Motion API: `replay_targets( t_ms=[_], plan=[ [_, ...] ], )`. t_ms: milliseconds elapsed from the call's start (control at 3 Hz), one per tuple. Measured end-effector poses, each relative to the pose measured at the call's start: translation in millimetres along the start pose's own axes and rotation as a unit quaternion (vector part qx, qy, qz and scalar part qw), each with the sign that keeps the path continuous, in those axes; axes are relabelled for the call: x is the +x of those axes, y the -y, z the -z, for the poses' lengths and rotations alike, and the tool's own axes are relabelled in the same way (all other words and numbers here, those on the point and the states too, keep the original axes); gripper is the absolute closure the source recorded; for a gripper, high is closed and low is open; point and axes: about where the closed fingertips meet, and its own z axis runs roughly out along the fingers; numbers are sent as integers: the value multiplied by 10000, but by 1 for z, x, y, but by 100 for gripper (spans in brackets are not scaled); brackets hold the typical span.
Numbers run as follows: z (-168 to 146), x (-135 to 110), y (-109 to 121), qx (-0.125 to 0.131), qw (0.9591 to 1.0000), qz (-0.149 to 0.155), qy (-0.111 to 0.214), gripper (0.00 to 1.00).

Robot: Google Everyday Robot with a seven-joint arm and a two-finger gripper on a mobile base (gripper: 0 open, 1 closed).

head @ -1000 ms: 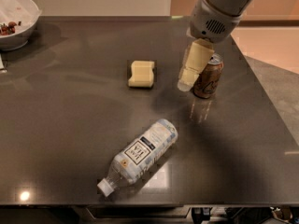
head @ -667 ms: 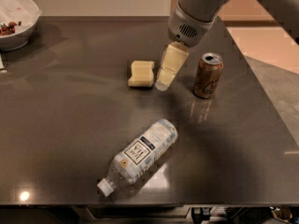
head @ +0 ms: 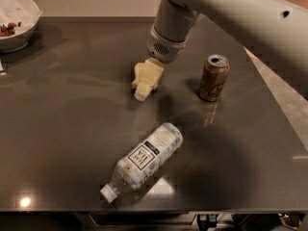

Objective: Pick sponge

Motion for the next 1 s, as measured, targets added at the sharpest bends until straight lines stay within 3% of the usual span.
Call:
replay_targets(
  t_ms=[667, 1000],
  plan=[
    [-50, -2, 13, 11, 9977, -666, -101, 0],
    [-59, -4, 21, 16, 9963, -852, -102, 0]
  ],
)
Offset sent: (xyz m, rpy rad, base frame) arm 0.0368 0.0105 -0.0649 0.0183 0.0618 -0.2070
